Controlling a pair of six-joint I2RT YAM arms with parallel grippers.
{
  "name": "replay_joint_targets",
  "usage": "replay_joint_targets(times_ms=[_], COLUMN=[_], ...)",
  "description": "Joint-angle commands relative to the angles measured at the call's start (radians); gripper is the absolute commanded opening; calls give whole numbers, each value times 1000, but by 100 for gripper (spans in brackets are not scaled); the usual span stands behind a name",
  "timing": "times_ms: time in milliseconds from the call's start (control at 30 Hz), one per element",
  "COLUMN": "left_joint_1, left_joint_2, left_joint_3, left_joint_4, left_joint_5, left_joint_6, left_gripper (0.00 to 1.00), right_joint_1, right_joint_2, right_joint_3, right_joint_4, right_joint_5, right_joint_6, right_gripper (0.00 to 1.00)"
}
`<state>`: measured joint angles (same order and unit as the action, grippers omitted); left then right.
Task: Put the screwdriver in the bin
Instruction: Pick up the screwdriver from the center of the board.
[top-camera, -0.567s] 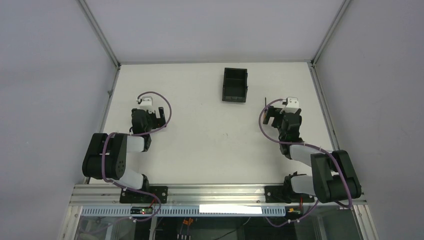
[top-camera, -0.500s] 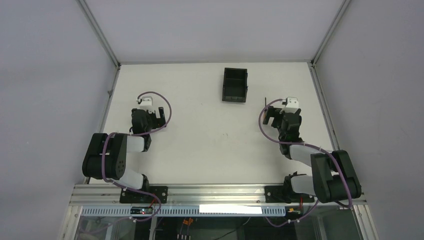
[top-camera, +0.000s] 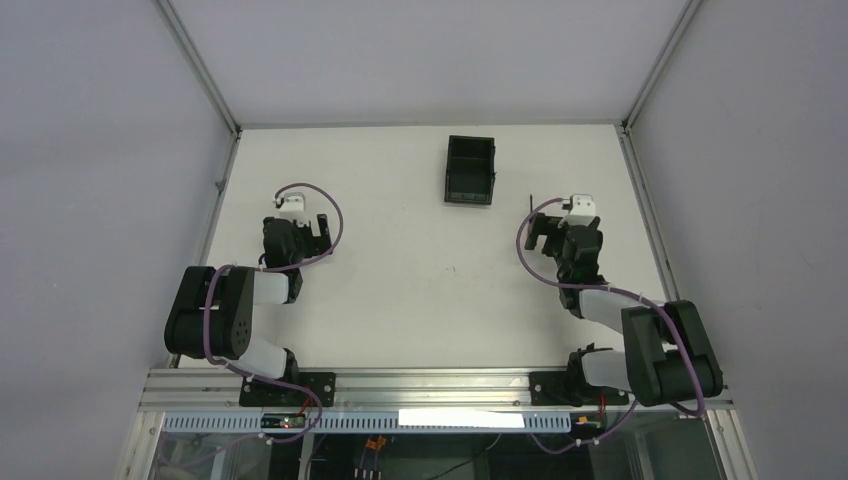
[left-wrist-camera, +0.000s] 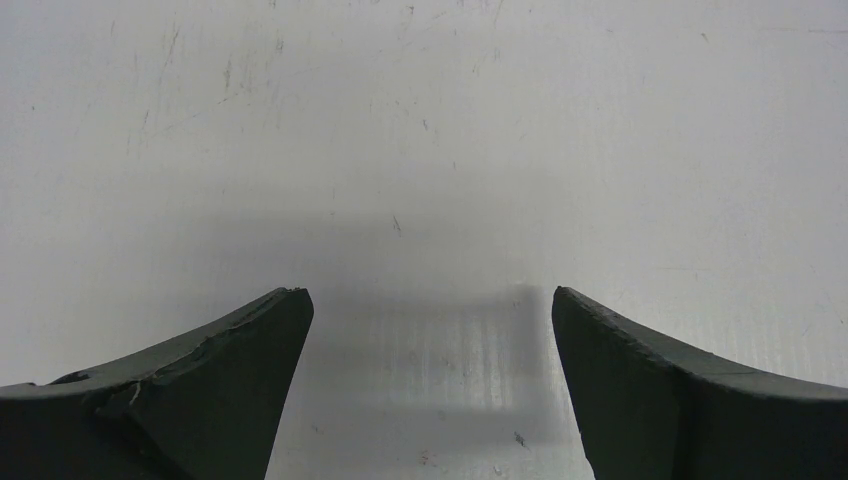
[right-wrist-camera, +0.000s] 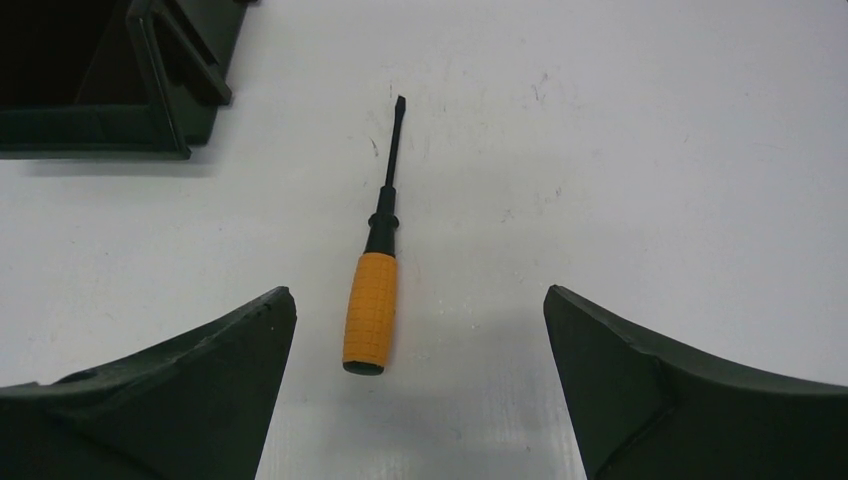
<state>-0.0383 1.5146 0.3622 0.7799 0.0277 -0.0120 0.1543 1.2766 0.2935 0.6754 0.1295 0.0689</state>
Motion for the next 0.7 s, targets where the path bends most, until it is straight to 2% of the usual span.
replay_joint_targets(times_ms=[0,167,233,433,667], left_joint_1=[2,1,2,2,2], left_joint_2=[-7,-7,-7,-7,-7], left_joint_3=[20,20,20,20,20], left_joint_4=[28,27,27,28,27], left_joint_5=[5,5,6,6,6], left_joint_6=[-3,-3,-3,-3,-3], left_gripper=[99,99,99,99,99], right_joint_1=[5,7,7,7,7], right_joint_2=[-41,-128,-174,-302,-306], right_joint_3=[72,120,171,387,633], right_joint_4=[-94,-197,-301,-585,-835], right_joint_5=[39,48,48,38,-6], right_joint_6=[9,8,8,-6,-36], right_gripper=[100,100,100,99,99])
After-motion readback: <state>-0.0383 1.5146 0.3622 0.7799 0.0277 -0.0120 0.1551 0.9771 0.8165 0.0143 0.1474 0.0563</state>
